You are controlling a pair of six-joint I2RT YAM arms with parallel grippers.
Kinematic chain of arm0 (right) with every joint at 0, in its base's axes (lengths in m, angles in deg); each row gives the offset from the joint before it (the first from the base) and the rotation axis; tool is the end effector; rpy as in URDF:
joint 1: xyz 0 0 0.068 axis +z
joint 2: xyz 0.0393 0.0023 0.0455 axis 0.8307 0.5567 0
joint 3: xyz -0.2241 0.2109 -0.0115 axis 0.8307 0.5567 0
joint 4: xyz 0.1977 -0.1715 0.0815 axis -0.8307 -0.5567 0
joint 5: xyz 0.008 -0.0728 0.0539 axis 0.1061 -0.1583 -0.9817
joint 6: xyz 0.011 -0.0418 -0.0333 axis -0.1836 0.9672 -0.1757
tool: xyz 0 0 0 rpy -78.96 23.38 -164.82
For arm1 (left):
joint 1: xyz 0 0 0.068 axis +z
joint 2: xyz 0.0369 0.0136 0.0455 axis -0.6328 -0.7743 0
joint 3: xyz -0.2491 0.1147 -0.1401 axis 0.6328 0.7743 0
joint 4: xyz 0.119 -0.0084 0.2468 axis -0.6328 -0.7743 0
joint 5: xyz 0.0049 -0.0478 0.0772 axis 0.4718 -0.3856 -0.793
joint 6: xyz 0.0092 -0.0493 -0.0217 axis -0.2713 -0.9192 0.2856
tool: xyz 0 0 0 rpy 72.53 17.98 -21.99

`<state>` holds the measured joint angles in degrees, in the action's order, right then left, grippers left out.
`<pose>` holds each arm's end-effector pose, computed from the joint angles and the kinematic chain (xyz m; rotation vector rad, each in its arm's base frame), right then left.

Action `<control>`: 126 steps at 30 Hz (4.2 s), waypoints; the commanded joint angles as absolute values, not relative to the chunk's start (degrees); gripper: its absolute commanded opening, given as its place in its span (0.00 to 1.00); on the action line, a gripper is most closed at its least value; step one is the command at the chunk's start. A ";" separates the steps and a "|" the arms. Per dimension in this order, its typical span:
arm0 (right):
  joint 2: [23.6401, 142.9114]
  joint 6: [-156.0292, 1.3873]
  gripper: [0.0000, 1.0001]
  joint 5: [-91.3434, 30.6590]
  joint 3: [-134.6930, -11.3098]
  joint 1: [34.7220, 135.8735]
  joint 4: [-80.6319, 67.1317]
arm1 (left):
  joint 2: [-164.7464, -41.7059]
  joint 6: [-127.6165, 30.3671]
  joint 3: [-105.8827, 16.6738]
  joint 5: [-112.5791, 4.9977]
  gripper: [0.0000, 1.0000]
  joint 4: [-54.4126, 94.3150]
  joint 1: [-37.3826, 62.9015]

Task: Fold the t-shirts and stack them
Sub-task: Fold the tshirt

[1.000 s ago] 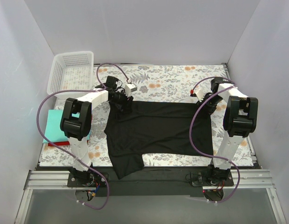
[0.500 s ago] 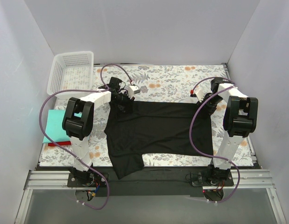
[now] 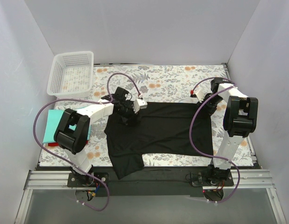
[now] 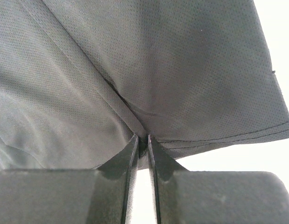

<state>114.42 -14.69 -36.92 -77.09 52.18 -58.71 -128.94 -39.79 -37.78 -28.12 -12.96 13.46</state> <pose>0.3929 -0.0184 0.1940 -1.2959 2.6309 0.2540 0.3188 -0.1769 0.2097 0.7173 2.6506 -0.9503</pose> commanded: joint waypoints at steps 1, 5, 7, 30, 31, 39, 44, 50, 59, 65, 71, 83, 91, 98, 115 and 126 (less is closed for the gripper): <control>113.03 -12.76 0.19 -36.50 -78.23 52.13 -60.56 | -122.67 -38.19 -33.62 -31.81 0.19 -13.44 10.96; 112.59 -12.41 0.25 -36.06 -77.88 52.13 -60.73 | -118.62 -35.57 -30.97 -35.85 0.29 -13.35 9.99; 112.50 -12.32 0.25 -36.06 -77.70 52.13 -60.82 | -117.30 -35.38 -31.14 -38.31 0.31 -13.35 10.08; 111.44 -9.34 0.08 -36.85 -79.02 52.13 -67.50 | -139.34 -56.73 -54.87 -40.51 0.33 -13.80 26.25; 111.53 -9.07 0.13 -36.68 -79.10 52.13 -67.85 | -139.96 -57.17 -55.49 -40.87 0.33 -13.97 26.51; 111.88 -9.42 0.39 -42.90 -89.28 51.42 -73.04 | -142.52 -63.58 -60.58 -40.87 0.36 -13.53 28.88; 114.86 -14.85 0.44 -45.90 -95.97 51.42 -73.04 | -143.92 -66.75 -62.61 -43.23 0.41 -13.88 30.12; 123.04 -21.28 0.43 -45.20 -103.97 51.42 -72.60 | -146.03 -68.24 -63.75 -42.98 0.41 -14.85 30.73; 128.49 -25.59 0.36 -41.78 -102.49 51.42 -67.33 | -147.61 -68.78 -62.96 -44.98 0.37 -13.88 31.00; 129.11 -25.51 0.35 -36.24 -97.66 51.42 -63.99 | -150.25 -66.40 -60.86 -53.87 0.27 -15.81 32.23; 129.28 -25.42 0.35 -35.45 -96.42 51.51 -62.85 | -151.48 -65.61 -60.76 -54.76 0.26 -14.41 32.40; 135.86 -28.14 0.35 -31.85 -105.73 51.95 -59.07 | -156.40 -66.57 -67.35 -55.64 0.29 -11.77 32.67; 141.59 -30.16 0.36 -30.17 -116.88 52.30 -55.82 | -160.97 -67.46 -74.72 -55.29 0.29 -10.63 32.76; 139.24 -31.13 0.50 -30.87 -122.87 52.39 -54.41 | -164.50 -67.02 -87.57 -49.15 0.35 -15.54 32.76; 107.22 -18.38 0.59 -31.32 -91.86 54.15 -59.07 | -127.58 -51.98 -56.13 -27.15 0.68 -20.30 32.67; 127.07 -30.16 0.50 -27.01 -111.96 53.97 -58.45 | -131.62 -57.35 -51.27 -30.15 0.64 -14.76 30.91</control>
